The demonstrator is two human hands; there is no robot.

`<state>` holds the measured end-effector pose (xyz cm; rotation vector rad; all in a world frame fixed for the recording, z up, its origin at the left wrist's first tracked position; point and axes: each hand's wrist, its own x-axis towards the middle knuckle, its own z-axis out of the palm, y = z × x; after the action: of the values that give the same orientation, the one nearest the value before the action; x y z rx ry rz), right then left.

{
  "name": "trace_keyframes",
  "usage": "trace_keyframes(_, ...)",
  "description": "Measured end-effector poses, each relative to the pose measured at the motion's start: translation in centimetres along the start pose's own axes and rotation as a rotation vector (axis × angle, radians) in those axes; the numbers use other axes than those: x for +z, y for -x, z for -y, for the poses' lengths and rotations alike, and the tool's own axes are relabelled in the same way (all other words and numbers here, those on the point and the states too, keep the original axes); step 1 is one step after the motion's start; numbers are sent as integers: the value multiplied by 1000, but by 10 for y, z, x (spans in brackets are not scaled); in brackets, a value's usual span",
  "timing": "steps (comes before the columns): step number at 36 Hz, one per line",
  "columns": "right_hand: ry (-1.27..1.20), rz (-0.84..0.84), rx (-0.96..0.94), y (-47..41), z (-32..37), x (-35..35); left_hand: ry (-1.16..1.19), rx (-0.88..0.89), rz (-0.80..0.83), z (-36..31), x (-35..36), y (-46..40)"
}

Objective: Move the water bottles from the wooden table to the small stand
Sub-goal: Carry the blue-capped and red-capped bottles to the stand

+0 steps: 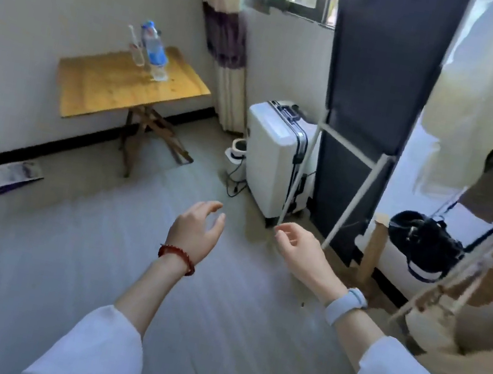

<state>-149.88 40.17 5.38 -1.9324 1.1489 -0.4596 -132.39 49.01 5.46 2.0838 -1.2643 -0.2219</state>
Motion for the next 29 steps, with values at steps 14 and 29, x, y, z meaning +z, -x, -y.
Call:
trace_keyframes(14, 63, 303, -211, -341, 147, 175, 22, -317, -302, 219, -92, -258)
trace_keyframes(29, 33, 271, -254, -697, 305, 294, 61, -296, -342, 393, -174, -607)
